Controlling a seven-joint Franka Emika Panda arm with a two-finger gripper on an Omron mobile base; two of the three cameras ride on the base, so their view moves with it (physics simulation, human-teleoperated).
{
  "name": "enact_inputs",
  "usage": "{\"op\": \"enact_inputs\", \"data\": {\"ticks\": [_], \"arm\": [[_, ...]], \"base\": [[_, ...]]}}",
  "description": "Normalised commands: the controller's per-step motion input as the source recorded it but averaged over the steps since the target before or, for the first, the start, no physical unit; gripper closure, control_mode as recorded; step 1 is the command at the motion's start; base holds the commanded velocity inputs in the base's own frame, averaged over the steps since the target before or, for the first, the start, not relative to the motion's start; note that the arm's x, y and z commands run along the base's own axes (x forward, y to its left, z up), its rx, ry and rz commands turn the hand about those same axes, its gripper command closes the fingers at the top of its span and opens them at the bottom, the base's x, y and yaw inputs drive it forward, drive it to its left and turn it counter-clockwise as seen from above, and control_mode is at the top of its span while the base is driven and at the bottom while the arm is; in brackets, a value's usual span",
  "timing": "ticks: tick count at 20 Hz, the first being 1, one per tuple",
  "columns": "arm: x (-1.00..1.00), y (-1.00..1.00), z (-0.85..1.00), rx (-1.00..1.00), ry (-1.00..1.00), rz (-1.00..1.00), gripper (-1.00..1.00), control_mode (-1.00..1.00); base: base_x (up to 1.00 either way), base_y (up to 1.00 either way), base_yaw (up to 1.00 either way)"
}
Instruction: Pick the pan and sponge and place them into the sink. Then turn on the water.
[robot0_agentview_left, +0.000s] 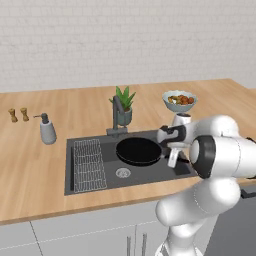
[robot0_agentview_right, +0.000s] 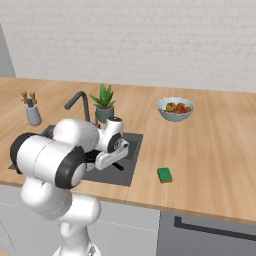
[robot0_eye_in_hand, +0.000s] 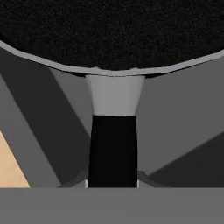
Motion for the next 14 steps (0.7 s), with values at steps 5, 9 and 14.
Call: {"op": "enact_inputs", "data": {"ticks": [5, 9, 14], "arm": [[0.53, 0.01, -0.34, 0.0, 0.01, 0.0, 1.0, -1.0], [0.29, 0.18, -0.43, 0.0, 0.0, 0.0, 1.0, -1.0], [0.27, 0.2, -0.43, 0.0, 0.0, 0.0, 1.0, -1.0]], "base": [[0.0, 0.0, 0.0], [0.0, 0.0, 0.0], [0.0, 0.0, 0.0]]}}
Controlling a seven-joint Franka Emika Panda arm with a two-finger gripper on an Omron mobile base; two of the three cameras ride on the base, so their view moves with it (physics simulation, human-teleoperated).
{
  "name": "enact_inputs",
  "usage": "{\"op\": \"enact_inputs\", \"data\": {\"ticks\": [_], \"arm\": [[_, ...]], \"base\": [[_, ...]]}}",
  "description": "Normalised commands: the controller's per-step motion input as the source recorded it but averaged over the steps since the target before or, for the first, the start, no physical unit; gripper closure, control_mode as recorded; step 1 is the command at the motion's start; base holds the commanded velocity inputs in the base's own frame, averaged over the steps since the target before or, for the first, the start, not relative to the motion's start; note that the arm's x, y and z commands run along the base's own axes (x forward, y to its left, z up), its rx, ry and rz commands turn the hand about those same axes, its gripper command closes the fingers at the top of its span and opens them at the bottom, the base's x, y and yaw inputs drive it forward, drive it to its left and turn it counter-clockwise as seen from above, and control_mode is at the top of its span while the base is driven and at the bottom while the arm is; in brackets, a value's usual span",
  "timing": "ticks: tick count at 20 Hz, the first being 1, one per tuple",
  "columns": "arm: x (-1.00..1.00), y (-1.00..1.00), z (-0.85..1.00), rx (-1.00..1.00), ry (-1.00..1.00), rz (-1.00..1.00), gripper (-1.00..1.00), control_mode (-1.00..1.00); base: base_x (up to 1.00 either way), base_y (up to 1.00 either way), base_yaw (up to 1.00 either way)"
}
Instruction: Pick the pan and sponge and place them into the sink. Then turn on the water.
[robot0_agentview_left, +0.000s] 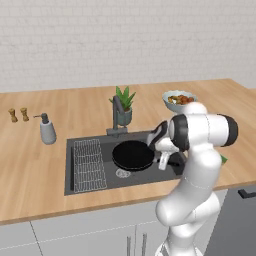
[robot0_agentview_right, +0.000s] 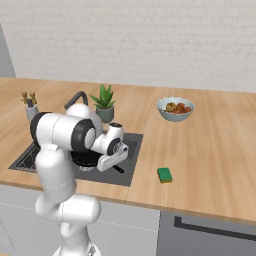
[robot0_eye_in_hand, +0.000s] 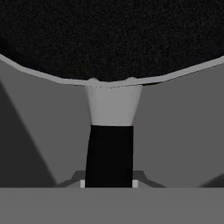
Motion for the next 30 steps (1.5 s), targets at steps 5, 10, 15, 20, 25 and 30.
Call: {"op": "enact_inputs", "data": {"ticks": [5, 10, 15, 20, 25, 30], "arm": [[0.26, 0.11, -0.48, 0.0, 0.0, 0.0, 1.0, -1.0], [0.03, 0.3, -0.32, 0.0, -0.01, 0.04, 1.0, -1.0], [-0.17, 0.42, -0.24, 0.0, -0.07, 0.12, 1.0, -1.0], [0.05, 0.08, -0.67, -0.02, 0.0, 0.01, 1.0, -1.0], [0.2, 0.0, -0.75, 0.0, -0.01, 0.0, 1.0, -1.0], [0.25, 0.0, -0.49, 0.0, -0.14, 0.0, 1.0, -1.0]], "base": [[0.0, 0.0, 0.0], [0.0, 0.0, 0.0], [0.0, 0.0, 0.0], [0.0, 0.0, 0.0], [0.0, 0.0, 0.0], [0.0, 0.0, 0.0]]}}
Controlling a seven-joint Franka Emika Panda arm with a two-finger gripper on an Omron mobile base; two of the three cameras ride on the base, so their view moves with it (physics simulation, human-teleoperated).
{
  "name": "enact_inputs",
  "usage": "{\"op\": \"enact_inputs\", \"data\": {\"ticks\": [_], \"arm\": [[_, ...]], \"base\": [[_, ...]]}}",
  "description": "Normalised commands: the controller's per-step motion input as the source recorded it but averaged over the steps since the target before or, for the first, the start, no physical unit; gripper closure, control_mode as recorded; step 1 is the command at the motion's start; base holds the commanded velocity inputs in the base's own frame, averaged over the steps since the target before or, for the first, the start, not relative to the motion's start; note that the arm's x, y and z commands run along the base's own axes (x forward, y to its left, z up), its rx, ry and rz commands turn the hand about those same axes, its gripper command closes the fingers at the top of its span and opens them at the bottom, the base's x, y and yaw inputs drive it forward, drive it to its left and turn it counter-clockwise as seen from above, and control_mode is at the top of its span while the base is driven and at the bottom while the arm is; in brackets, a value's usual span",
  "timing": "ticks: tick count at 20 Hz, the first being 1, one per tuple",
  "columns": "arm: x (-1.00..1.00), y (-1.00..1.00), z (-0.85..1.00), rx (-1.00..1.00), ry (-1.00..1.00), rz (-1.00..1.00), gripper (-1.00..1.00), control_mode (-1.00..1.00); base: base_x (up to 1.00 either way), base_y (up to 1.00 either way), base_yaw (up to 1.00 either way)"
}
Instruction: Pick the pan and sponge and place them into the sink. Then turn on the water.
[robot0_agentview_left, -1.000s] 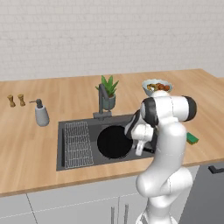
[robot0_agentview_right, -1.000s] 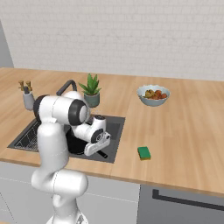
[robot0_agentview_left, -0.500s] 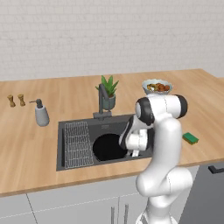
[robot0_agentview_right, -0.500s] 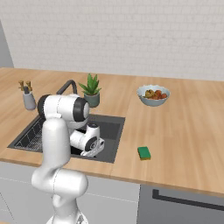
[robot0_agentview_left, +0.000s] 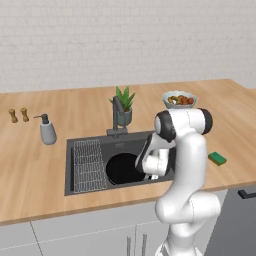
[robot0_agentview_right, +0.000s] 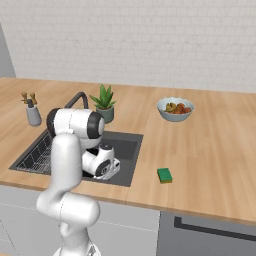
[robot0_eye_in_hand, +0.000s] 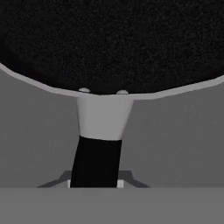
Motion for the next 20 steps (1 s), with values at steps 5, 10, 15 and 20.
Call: {"op": "enact_inputs", "data": {"ticks": [5, 10, 15, 20], "arm": [[0.0, 0.0, -0.05, 0.0, -0.24, 0.0, -1.0, -1.0], [-0.06, 0.0, 0.33, 0.0, -0.24, 0.0, -1.0, -1.0], [0.0, -0.1, 0.94, 0.01, -0.08, 0.0, -1.0, -1.0], [0.0, -0.24, 1.0, 0.01, 0.0, 0.0, -1.0, -1.0]], "base": [[0.0, 0.0, 0.0], [0.0, 0.0, 0.0], [0.0, 0.0, 0.0], [0.0, 0.0, 0.0]]}}
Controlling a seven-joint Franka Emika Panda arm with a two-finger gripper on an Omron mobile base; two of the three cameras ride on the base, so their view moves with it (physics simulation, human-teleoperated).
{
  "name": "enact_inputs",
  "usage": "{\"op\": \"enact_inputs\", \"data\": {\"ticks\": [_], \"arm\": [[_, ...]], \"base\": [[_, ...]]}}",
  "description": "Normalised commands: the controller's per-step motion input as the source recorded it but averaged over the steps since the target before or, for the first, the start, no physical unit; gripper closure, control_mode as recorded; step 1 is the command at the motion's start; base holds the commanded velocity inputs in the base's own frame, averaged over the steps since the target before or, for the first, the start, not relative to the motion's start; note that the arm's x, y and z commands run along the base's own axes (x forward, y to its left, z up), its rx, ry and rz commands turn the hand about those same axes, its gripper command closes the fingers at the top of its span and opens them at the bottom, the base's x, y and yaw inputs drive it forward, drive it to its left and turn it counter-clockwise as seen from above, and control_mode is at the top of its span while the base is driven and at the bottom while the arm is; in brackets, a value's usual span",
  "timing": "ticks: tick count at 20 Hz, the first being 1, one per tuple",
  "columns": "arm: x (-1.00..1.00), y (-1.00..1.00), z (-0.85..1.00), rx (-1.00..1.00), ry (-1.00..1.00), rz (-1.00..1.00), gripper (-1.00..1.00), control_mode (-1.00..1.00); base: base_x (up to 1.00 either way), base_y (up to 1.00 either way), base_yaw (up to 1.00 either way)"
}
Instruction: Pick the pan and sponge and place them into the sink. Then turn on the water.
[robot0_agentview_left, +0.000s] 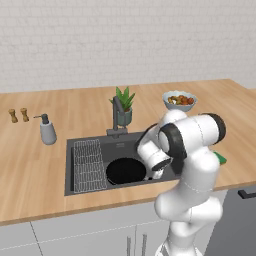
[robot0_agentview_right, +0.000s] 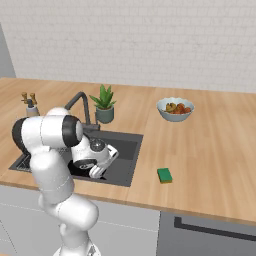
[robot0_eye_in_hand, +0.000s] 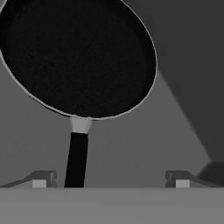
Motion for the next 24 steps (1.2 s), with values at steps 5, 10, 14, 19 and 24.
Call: {"op": "enact_inputs", "data": {"ticks": [5, 10, 14, 19, 24], "arm": [[-0.09, -0.3, 1.0, 0.03, 0.0, -0.01, -1.0, -1.0], [0.0, -0.23, 1.0, 0.0, 0.0, -0.08, -1.0, -1.0], [0.07, -0.2, 1.0, 0.0, 0.0, -0.04, -1.0, -1.0], [0.07, -0.26, 1.0, 0.04, 0.0, 0.0, -1.0, -1.0], [-0.08, -0.46, 1.0, 0.07, -0.04, 0.01, -1.0, -1.0]], "base": [[0.0, 0.0, 0.0], [0.0, 0.0, 0.0], [0.0, 0.0, 0.0], [0.0, 0.0, 0.0], [0.0, 0.0, 0.0]]}}
